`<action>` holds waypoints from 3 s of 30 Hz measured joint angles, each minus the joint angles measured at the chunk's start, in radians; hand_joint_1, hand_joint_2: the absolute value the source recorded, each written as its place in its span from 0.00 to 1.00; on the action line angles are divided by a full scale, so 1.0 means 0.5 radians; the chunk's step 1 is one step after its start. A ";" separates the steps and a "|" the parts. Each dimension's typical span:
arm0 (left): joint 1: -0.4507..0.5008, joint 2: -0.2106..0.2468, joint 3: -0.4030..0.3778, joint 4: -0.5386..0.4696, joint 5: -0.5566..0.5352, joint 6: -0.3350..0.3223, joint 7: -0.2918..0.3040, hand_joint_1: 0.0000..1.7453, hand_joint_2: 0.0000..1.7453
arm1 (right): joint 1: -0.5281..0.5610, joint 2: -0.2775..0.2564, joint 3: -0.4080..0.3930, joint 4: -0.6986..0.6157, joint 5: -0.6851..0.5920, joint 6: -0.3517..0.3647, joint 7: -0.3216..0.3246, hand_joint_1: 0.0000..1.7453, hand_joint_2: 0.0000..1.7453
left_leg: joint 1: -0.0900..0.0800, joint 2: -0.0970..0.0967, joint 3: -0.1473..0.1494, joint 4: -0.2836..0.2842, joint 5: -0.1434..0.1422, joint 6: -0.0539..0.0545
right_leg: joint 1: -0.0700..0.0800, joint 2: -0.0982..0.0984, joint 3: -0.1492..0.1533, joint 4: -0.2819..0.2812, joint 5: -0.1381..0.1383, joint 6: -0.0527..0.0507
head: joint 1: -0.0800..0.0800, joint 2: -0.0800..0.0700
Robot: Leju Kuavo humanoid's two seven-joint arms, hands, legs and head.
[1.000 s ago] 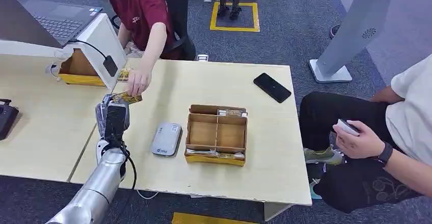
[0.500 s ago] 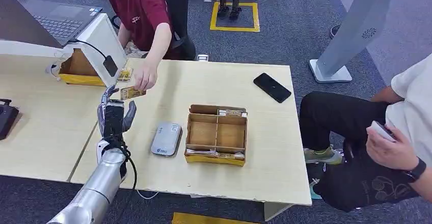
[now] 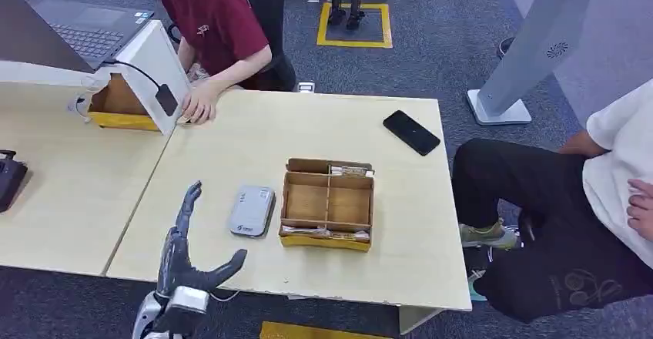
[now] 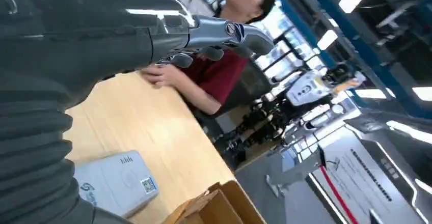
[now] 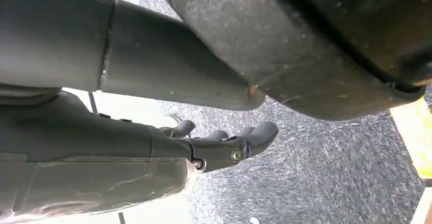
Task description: Pass the card to the sensor for recognition and then transmit it.
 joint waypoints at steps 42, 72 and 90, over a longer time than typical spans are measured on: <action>-0.341 -0.514 0.148 0.790 -1.491 0.040 0.381 0.00 1.00 | -0.024 0.020 -0.002 -0.005 0.112 0.037 0.045 0.00 0.00 | 0.001 -0.001 0.001 0.001 0.001 0.000 | 0.000 0.000 0.000 0.000 0.002 0.000 | -0.001 0.000; -0.510 -0.533 0.012 1.076 -1.265 0.042 0.377 0.00 1.00 | -0.028 0.020 0.001 -0.005 0.153 0.037 0.034 0.00 0.00 | 0.000 -0.001 0.001 0.001 0.001 0.000 | 0.000 0.000 0.000 0.000 0.002 -0.001 | -0.001 0.000; -0.590 -0.538 -0.027 1.211 -1.034 0.042 0.403 1.00 1.00 | -0.029 0.020 0.001 -0.005 0.161 0.035 0.025 0.00 0.00 | 0.001 -0.001 0.000 0.001 0.001 0.000 | 0.000 0.000 0.000 0.000 0.002 -0.001 | 0.000 0.000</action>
